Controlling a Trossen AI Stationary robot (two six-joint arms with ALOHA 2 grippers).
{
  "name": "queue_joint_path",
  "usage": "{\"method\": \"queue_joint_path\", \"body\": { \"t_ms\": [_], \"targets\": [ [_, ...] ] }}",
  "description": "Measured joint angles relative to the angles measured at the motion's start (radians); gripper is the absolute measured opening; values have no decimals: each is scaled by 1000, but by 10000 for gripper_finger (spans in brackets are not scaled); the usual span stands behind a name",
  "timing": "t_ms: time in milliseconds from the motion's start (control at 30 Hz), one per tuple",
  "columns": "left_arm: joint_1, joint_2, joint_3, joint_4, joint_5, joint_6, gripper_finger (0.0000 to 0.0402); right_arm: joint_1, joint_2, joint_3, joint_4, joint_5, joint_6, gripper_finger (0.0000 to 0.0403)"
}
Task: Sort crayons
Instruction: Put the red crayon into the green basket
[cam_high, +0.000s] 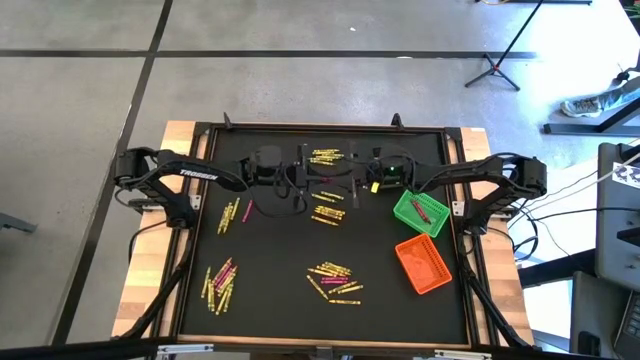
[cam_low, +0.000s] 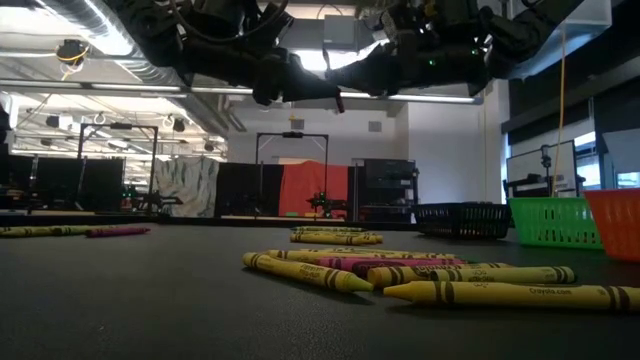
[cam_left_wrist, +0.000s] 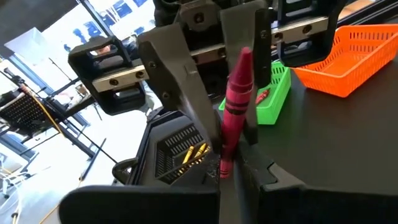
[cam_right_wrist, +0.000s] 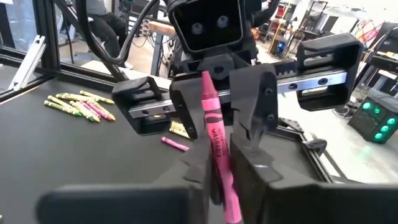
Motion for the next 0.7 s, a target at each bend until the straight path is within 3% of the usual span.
{"method": "queue_joint_path", "body": {
  "t_ms": [133, 467, 700],
  "targets": [
    [0, 0, 0, 4, 3, -4, 7, 4, 0, 0, 4, -4, -5, 20],
    [0, 0, 0, 3, 2, -50, 11, 7, -1, 3, -2, 20, -6, 12],
    [0, -1, 0, -27, -4, -77, 77, 7, -54, 5, -138, 81, -7, 16]
  ]
}}
